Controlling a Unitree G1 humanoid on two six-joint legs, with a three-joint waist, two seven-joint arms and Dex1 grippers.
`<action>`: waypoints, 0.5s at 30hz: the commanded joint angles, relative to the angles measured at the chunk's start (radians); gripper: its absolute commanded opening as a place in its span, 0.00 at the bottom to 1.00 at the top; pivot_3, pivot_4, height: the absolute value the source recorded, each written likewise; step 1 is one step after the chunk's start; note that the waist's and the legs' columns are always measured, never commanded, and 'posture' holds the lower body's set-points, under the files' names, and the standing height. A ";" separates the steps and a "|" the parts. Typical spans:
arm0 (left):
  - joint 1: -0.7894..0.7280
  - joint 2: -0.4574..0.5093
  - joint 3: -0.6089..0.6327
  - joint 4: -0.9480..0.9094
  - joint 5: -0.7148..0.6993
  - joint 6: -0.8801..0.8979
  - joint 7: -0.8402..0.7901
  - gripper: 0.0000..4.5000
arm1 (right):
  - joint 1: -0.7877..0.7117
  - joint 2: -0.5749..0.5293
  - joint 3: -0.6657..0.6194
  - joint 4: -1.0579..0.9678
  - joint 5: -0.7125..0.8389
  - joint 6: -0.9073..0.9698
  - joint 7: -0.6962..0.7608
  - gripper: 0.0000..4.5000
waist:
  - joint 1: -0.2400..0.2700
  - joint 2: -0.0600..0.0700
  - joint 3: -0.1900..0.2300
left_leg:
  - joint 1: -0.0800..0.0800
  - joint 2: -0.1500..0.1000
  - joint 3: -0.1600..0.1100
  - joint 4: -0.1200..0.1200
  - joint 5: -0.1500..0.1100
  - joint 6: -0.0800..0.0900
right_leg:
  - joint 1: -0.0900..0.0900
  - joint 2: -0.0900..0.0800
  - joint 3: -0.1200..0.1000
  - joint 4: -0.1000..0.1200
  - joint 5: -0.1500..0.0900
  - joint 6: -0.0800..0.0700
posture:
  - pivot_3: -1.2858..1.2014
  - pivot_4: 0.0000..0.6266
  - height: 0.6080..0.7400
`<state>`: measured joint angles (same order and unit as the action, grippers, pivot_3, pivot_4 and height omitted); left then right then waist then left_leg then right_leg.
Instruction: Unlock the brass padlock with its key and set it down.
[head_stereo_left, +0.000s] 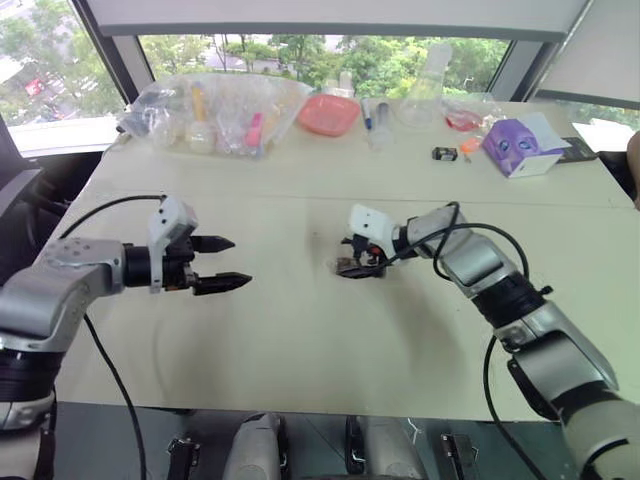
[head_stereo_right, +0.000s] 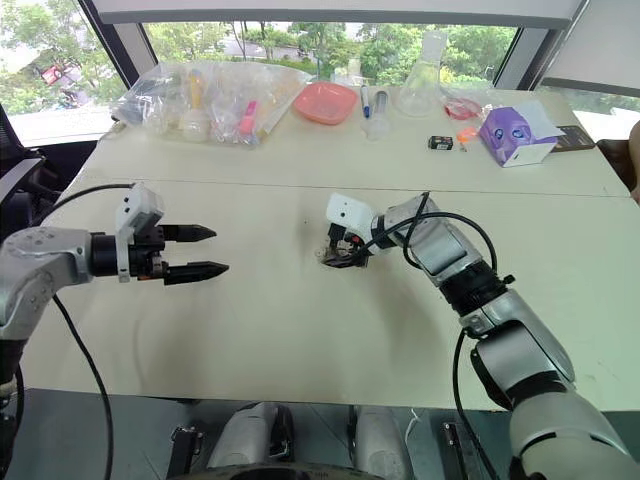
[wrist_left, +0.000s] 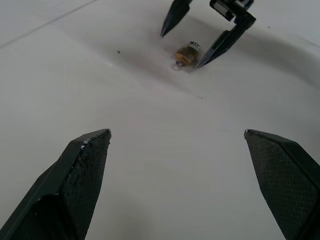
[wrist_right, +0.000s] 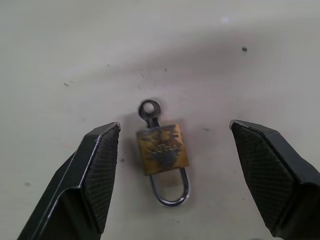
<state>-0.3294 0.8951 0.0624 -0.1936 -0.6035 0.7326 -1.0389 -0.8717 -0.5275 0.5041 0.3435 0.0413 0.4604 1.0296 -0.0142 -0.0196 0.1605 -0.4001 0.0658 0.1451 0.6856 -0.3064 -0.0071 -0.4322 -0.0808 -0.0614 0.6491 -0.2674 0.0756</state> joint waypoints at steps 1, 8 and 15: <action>0.020 -0.014 0.061 -0.064 -0.027 0.009 0.040 0.99 | -0.016 0.006 -0.001 0.032 -0.038 -0.045 0.040 0.81 | 0.001 0.000 0.000 | 0.000 0.000 0.000 0.000 0.000 0.000 | 0.000 0.000 0.000 0.000 0.000 0.000 | 0.52 0.24 1.00; 0.049 -0.033 0.088 -0.089 -0.039 0.018 0.082 0.99 | 0.000 -0.003 -0.010 0.044 -0.075 -0.059 0.085 0.81 | 0.000 0.000 0.000 | 0.001 0.000 -0.001 0.000 0.001 -0.001 | 0.000 0.000 0.000 0.001 0.000 0.000 | 0.52 0.24 1.00; 0.041 -0.048 0.083 -0.087 -0.034 0.018 0.094 1.00 | 0.022 -0.006 -0.014 0.035 -0.099 -0.067 0.102 0.62 | 0.000 0.000 0.000 | 0.001 0.000 -0.001 0.000 0.001 -0.001 | 0.001 0.000 0.000 0.001 0.000 0.000 | 0.52 0.24 1.00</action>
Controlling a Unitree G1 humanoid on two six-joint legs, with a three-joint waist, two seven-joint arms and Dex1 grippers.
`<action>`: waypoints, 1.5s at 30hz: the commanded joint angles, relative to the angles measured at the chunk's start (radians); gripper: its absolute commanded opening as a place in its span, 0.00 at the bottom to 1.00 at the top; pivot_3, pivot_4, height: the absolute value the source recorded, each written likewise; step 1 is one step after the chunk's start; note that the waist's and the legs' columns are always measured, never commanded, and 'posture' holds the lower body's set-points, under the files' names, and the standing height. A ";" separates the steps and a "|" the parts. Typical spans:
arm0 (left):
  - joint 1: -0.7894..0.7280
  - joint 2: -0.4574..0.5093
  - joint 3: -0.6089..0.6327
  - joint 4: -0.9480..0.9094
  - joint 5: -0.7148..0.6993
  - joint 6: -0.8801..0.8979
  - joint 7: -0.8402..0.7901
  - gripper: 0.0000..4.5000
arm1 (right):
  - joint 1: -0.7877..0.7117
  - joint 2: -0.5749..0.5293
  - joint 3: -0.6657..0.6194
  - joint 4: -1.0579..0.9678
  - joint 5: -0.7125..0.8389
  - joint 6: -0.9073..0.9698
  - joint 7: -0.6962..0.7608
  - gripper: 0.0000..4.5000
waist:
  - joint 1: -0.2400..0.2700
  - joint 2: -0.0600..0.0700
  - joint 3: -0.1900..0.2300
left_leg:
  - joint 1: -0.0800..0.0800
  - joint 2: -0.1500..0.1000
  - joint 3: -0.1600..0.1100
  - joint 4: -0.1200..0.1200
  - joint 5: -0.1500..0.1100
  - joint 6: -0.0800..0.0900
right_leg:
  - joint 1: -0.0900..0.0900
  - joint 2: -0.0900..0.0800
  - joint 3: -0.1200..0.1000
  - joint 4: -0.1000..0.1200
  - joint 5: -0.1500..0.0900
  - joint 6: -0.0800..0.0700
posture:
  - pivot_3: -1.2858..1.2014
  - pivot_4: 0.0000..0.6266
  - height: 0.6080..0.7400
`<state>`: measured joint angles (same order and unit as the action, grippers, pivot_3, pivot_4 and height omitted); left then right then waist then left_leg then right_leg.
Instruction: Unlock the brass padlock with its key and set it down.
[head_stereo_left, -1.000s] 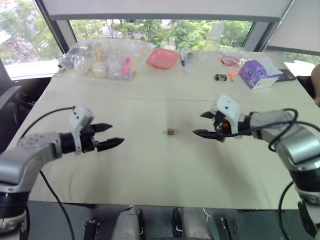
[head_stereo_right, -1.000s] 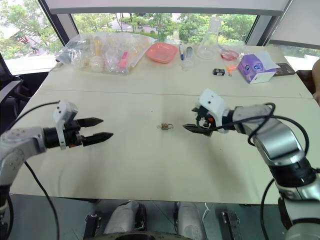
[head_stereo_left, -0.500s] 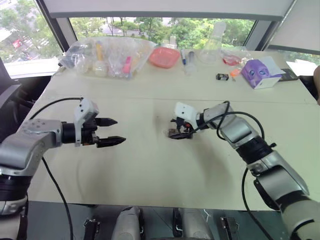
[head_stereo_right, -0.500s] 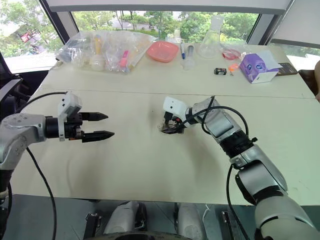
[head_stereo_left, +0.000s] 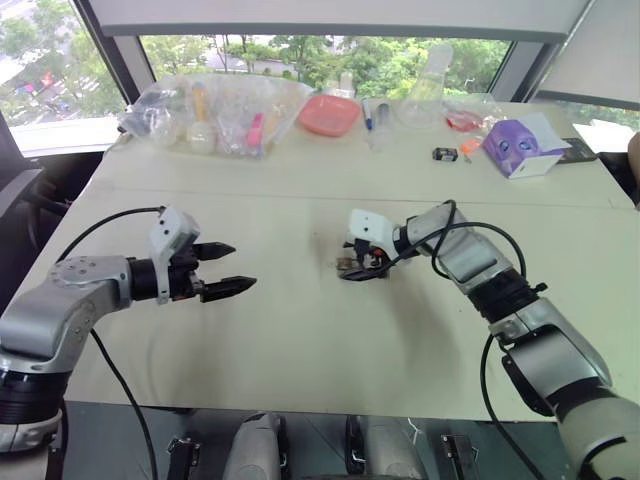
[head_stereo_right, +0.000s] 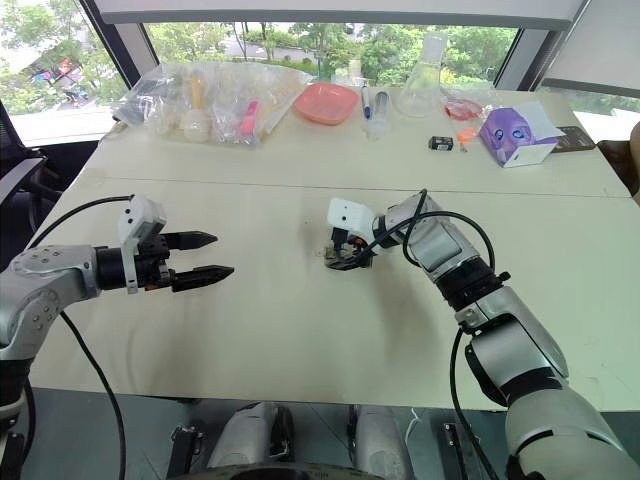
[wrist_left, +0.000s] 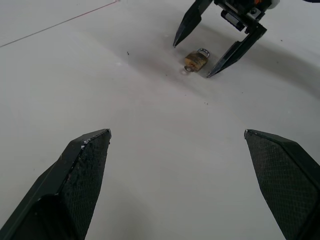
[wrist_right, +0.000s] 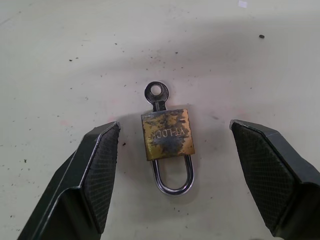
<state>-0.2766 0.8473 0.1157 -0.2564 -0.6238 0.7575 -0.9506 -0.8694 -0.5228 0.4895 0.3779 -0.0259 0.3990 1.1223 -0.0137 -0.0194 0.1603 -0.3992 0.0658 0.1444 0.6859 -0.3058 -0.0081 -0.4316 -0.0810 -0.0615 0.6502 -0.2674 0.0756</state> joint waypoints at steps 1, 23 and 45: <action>-0.017 -0.002 0.029 -0.022 -0.014 -0.006 0.005 1.00 | 0.024 -0.013 0.002 -0.001 -0.038 -0.010 0.009 0.51 | 0.000 0.000 0.000 | 0.000 0.000 0.000 0.000 0.000 0.000 | 0.000 0.000 0.000 0.000 0.000 0.000 | 0.52 0.24 1.00; -0.349 -0.343 -0.026 0.388 -0.006 -0.068 0.047 1.00 | 0.056 0.050 -0.153 -0.329 -0.144 -0.280 -0.290 0.15 | -0.002 0.000 0.000 | 0.006 0.000 0.001 -0.001 0.002 -0.003 | 0.004 0.001 0.000 0.001 0.000 0.000 | 0.52 0.24 1.00; -0.487 -0.450 -0.039 0.582 0.028 -0.137 -0.035 0.46 | 0.081 0.054 -0.134 -0.405 -0.253 -0.304 -0.376 0.15 | -0.004 0.000 0.000 | 0.005 0.000 0.005 -0.001 0.002 -0.003 | 0.004 0.001 0.000 0.001 0.000 0.000 | 0.52 0.24 1.00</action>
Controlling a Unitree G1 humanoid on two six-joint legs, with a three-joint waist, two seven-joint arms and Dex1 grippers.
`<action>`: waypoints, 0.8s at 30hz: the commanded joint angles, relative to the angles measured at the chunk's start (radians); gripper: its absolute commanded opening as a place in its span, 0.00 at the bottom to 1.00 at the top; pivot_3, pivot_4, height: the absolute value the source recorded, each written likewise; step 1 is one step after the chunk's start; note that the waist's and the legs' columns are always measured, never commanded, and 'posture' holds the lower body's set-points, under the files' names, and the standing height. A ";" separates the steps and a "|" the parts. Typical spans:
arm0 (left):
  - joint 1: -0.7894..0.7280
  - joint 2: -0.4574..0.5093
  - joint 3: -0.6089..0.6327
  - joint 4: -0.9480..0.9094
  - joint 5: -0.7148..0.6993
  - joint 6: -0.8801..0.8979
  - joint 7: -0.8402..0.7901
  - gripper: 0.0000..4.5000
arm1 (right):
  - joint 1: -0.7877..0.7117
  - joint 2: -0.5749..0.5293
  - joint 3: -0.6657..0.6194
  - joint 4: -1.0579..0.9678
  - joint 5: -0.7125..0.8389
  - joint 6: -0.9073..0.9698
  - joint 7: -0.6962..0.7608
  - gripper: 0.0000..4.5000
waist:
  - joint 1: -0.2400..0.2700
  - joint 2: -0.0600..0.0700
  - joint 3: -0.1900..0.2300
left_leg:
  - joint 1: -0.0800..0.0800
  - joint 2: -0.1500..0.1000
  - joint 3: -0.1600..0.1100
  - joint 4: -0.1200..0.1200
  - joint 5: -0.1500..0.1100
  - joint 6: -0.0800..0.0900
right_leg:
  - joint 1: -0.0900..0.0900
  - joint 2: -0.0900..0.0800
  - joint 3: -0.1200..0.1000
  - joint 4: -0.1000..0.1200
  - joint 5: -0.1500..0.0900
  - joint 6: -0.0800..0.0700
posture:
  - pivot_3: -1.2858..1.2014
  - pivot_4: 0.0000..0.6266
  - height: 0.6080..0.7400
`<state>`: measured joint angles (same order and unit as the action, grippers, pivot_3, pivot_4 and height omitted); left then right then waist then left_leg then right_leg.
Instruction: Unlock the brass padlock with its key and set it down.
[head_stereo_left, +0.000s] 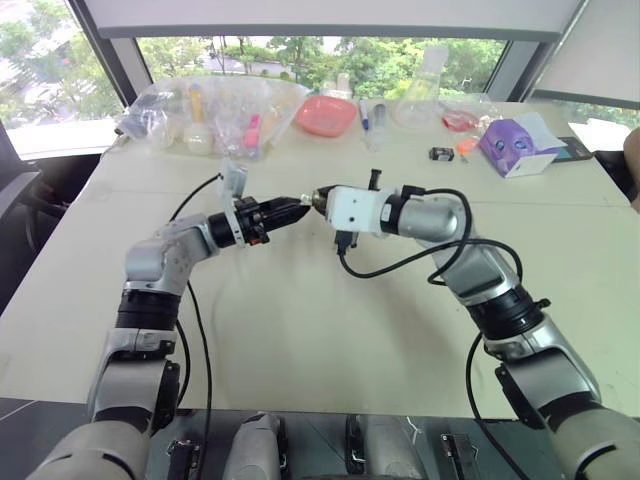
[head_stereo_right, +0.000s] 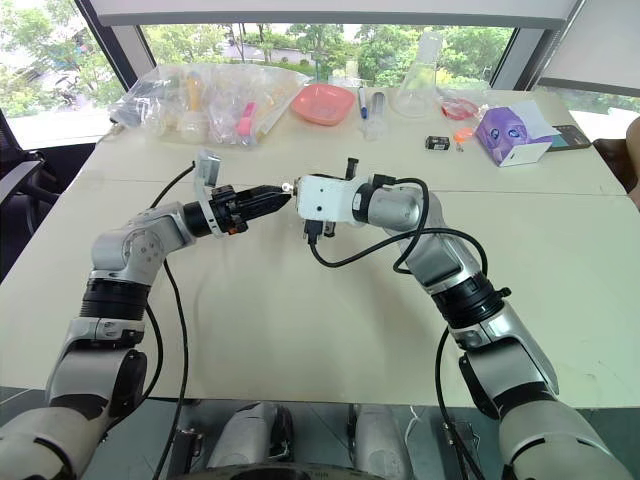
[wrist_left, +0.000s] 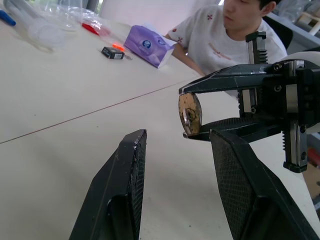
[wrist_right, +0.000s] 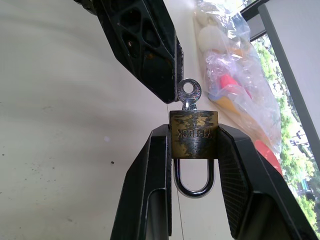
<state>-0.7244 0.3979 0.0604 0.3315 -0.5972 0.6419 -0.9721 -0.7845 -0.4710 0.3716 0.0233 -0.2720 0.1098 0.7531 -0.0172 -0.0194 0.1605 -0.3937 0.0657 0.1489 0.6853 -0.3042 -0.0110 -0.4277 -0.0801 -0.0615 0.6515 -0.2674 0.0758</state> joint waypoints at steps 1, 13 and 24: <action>-0.041 -0.002 0.016 -0.002 0.002 -0.023 -0.015 0.46 | -0.002 0.001 -0.015 -0.051 -0.008 -0.015 -0.005 0.15 | 0.000 0.000 0.000 | 0.000 0.000 0.000 0.000 0.000 0.000 | 0.000 0.000 0.000 0.000 0.000 0.000 | 0.52 0.24 1.00; -0.032 -0.001 -0.028 -0.019 0.056 -0.063 -0.042 0.01 | 0.000 0.003 -0.012 -0.055 -0.018 -0.024 -0.002 0.15 | 0.000 0.000 0.000 | 0.000 0.000 0.000 0.000 0.000 0.000 | 0.000 0.000 0.000 0.000 0.000 0.000 | 0.52 0.24 1.00; -0.011 0.053 -0.095 -0.039 0.254 -0.389 -0.066 0.01 | 0.003 0.000 -0.012 -0.050 -0.017 -0.026 0.005 0.15 | 0.000 0.000 0.000 | 0.000 0.000 0.000 0.000 0.000 0.000 | 0.000 0.000 0.000 0.000 0.000 0.000 | 0.52 0.24 1.00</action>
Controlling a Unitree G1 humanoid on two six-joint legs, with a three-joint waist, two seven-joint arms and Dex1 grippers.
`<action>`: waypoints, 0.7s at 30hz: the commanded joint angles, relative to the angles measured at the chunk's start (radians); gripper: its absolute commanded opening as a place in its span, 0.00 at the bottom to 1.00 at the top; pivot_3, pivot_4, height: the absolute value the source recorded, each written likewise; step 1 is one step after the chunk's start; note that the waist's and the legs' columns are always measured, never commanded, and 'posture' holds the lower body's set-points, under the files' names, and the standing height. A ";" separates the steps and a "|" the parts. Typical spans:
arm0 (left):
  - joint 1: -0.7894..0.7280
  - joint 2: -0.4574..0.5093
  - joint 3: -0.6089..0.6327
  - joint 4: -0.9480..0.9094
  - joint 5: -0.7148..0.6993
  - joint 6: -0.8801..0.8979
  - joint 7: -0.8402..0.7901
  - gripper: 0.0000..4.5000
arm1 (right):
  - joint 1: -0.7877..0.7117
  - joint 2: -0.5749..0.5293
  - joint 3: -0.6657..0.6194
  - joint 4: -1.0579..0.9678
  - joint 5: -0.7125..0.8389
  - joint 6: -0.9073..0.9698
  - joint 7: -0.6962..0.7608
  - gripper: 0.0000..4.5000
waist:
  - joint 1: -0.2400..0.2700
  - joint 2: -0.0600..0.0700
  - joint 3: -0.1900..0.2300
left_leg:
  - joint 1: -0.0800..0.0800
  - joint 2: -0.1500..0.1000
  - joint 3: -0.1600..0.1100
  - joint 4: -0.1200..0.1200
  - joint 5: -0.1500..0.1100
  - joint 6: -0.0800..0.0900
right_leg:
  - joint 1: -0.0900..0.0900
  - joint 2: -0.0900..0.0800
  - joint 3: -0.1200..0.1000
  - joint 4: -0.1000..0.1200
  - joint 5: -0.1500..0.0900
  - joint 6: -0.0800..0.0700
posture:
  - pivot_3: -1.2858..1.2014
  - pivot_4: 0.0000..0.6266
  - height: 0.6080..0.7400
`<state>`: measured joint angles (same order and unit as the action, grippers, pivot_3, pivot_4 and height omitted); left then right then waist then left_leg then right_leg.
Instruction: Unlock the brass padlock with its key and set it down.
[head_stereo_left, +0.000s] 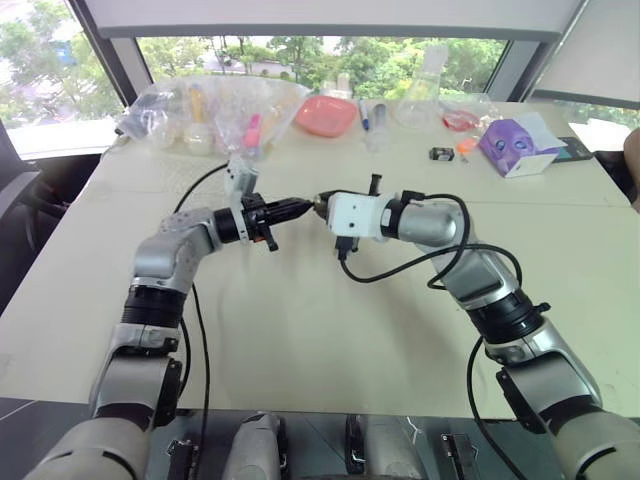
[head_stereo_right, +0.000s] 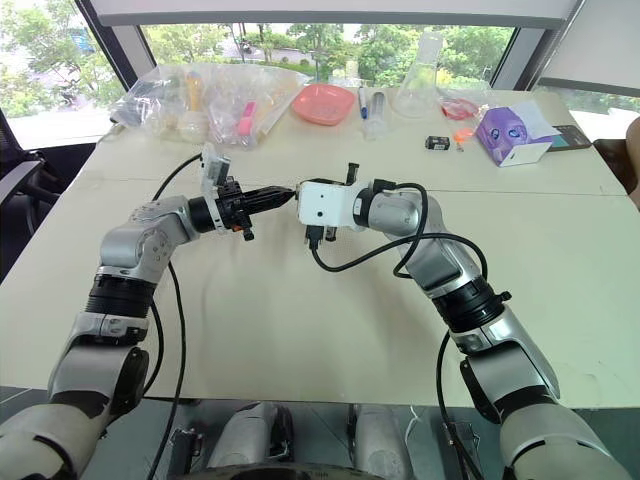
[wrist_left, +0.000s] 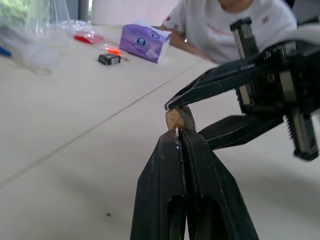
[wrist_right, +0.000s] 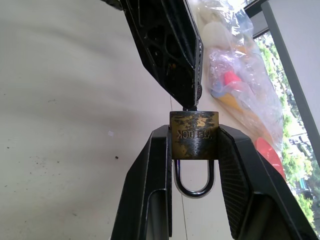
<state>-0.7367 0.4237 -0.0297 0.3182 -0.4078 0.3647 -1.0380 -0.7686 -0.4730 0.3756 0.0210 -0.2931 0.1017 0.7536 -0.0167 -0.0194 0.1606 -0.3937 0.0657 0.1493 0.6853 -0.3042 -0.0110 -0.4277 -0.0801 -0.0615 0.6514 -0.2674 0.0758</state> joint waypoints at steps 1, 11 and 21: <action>0.001 0.034 -0.013 -0.018 0.096 -0.182 0.001 0.01 | -0.014 0.002 -0.017 -0.045 0.005 -0.017 0.007 0.15 | 0.000 0.000 0.000 | 0.000 0.000 0.000 0.000 0.000 0.000 | 0.000 0.000 0.000 0.000 0.000 0.000 | 0.52 0.24 1.00; -0.004 0.096 -0.069 0.069 0.164 -0.276 -0.102 0.01 | -0.018 0.022 -0.025 -0.039 0.019 0.004 0.027 0.15 | 0.001 0.000 0.000 | 0.000 0.000 0.001 0.000 0.000 0.000 | 0.000 0.000 0.000 0.000 0.000 0.000 | 0.52 0.24 1.00; -0.102 0.078 0.090 0.068 -0.118 0.254 -0.094 0.75 | -0.038 0.018 -0.021 -0.020 -0.021 -0.047 -0.013 0.15 | -0.001 0.000 0.000 | -0.001 0.000 0.000 0.000 0.000 0.000 | -0.001 0.000 0.000 0.000 0.000 0.000 | 0.52 0.24 1.00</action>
<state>-0.8264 0.5016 0.0381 0.4169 -0.5067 0.6051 -1.1415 -0.7788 -0.4548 0.3821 0.0220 -0.3108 0.0780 0.7535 -0.0181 -0.0196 0.1607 -0.3943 0.0660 0.1492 0.6853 -0.3041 -0.0108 -0.4284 -0.0800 -0.0615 0.6515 -0.2675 0.0761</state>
